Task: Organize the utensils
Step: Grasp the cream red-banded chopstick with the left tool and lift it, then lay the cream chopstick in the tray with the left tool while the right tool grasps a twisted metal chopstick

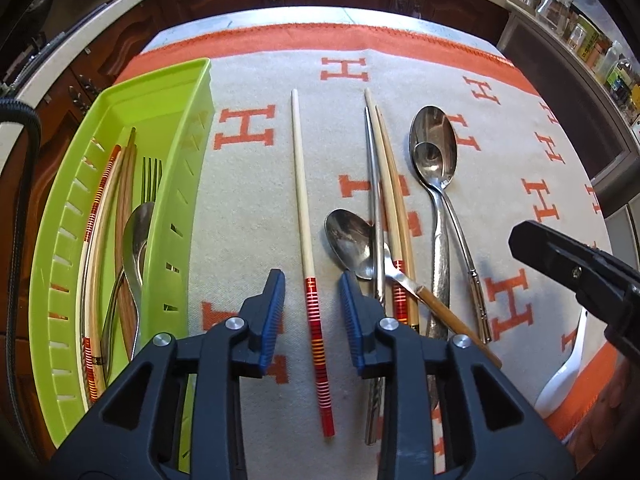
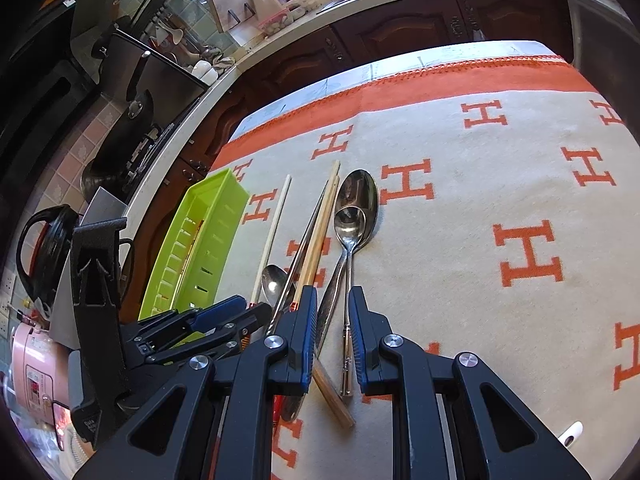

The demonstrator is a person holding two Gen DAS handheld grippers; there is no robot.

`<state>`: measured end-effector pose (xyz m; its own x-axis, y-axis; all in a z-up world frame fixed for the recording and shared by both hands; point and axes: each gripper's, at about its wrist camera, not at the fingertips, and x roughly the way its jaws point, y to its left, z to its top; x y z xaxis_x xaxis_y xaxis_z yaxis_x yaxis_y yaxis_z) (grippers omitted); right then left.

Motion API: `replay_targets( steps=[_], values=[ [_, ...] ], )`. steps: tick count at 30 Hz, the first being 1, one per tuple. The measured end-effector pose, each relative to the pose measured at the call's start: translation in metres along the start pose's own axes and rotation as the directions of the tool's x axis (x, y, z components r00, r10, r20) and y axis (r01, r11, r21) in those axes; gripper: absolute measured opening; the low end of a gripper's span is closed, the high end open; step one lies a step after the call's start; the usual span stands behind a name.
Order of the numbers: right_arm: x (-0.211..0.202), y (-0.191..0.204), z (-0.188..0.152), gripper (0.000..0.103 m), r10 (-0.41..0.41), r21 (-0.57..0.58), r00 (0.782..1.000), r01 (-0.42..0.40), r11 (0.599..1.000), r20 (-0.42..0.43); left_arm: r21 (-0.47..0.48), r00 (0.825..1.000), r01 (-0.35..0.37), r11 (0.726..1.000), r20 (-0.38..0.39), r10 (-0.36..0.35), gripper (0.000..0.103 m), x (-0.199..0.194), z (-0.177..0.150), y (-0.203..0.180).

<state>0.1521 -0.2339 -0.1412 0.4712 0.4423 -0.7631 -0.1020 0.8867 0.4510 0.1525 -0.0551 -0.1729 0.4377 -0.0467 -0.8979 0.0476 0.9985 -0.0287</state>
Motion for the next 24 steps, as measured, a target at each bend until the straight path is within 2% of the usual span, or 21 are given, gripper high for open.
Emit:
replay_targets(
  steps=[3,11,16,20,24],
  values=[
    [0.0,0.003,-0.002,0.016,-0.001,-0.01,1.0,0.001,1.0,-0.005,-0.007,1.0,0.005,1.0,0.026,-0.005,0.004,-0.002,-0.003,0.003],
    [0.002,0.019,-0.01,0.016,-0.001,-0.057,1.0,0.0,0.998,-0.022,-0.057,0.998,0.043,0.997,0.046,-0.04,0.003,-0.009,-0.007,0.013],
    [0.004,0.031,-0.017,0.016,0.001,-0.088,0.999,-0.004,0.996,-0.04,-0.064,0.991,0.061,0.996,0.127,-0.053,0.003,-0.048,-0.01,0.023],
    [0.01,0.043,-0.022,0.016,0.007,-0.106,0.998,-0.014,0.994,-0.066,-0.084,0.978,0.018,0.996,0.207,0.0,0.003,-0.085,-0.013,0.044],
    [0.02,0.057,-0.027,0.016,0.011,-0.117,0.995,-0.023,0.993,-0.1,-0.135,0.968,-0.048,0.99,0.24,0.079,0.003,-0.102,-0.019,0.078]
  ],
)
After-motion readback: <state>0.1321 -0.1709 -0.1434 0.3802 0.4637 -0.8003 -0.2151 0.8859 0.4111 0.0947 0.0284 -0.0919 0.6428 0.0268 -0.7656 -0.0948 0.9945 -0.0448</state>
